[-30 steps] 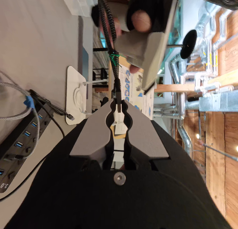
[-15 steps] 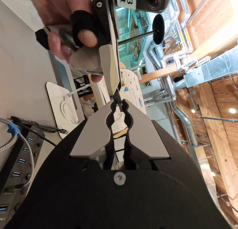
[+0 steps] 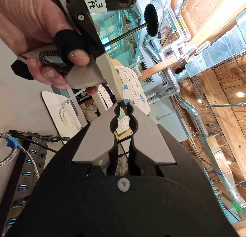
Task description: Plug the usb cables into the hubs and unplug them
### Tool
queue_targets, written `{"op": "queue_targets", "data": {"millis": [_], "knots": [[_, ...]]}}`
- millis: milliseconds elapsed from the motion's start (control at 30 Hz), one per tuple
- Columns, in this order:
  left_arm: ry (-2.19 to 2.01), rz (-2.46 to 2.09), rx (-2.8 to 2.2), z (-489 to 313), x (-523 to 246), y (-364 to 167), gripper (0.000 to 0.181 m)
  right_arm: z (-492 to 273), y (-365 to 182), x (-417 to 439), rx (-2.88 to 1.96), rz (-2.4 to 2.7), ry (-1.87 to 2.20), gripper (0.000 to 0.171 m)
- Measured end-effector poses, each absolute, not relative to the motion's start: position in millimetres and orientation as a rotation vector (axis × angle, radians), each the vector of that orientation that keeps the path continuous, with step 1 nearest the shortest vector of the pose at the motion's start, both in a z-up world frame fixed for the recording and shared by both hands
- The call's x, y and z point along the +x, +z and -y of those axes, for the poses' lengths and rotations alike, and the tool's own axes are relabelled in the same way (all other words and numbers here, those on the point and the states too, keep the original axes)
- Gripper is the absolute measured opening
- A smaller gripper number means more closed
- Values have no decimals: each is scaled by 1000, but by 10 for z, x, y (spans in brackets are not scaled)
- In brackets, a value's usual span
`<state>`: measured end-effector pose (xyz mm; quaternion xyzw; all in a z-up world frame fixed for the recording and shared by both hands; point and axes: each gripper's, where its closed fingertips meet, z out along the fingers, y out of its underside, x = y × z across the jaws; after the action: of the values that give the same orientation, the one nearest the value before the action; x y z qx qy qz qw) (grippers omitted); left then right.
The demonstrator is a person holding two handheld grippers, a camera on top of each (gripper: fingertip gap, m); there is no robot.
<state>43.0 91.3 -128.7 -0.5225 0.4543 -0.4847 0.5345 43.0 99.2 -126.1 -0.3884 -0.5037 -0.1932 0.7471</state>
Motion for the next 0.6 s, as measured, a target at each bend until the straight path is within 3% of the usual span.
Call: {"op": "queue_targets", "data": {"millis": [400, 600], "knots": [[-1012, -1061, -1212, -944, 454, -1260, 16, -1063, -1240, 415, -887, 1089, -398, 8], [-965, -1074, -1221, -985, 416, -1279, 16, -1091, -1215, 449, -905, 1112, -404, 17]]}}
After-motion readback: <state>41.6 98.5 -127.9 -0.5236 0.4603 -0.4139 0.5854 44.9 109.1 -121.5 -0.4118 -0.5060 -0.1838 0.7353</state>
